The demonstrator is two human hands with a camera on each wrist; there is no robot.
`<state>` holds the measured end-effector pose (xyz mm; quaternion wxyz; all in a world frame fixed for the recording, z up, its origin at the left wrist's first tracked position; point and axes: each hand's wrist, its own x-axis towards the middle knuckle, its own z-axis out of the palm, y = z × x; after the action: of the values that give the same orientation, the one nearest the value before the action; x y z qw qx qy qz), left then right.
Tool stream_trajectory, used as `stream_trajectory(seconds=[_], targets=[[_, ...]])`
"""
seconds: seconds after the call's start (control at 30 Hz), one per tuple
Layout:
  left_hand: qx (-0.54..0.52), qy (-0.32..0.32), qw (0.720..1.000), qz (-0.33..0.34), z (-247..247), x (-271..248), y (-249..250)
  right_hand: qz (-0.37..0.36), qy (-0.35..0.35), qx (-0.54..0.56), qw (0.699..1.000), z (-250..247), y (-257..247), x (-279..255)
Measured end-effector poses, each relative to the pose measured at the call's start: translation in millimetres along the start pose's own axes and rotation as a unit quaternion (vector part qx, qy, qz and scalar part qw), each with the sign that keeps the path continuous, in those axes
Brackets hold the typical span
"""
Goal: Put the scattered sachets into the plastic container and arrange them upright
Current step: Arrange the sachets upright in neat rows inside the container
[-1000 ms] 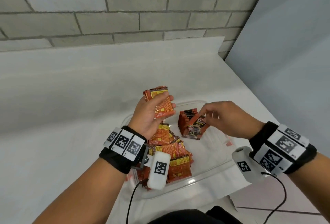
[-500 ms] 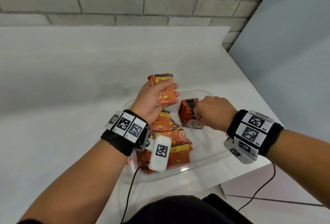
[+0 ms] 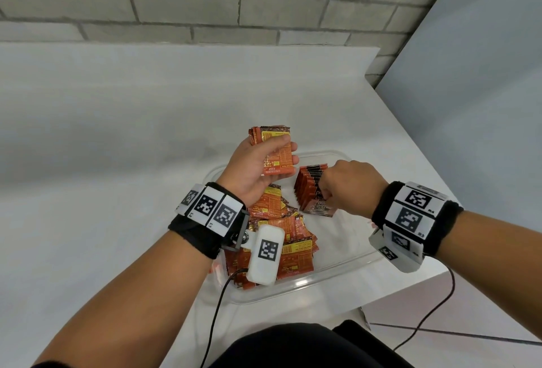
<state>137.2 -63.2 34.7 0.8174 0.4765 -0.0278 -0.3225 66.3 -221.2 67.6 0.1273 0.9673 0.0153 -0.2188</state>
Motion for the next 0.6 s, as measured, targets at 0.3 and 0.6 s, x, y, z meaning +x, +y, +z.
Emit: stream_trajectory(seconds=[0.3,0.6], targets=[[-0.002,-0.002,1.000,-0.007,-0.8,0.1,-0.2,-0.014,-0.007,-0.027,1.000,-0.6,-3.6,0.1],[0.006,0.001,1.000,-0.008,-0.1,-0.6,-0.4,-0.016,-0.012,-0.046,0.999,-1.9,-5.1,-1.4]])
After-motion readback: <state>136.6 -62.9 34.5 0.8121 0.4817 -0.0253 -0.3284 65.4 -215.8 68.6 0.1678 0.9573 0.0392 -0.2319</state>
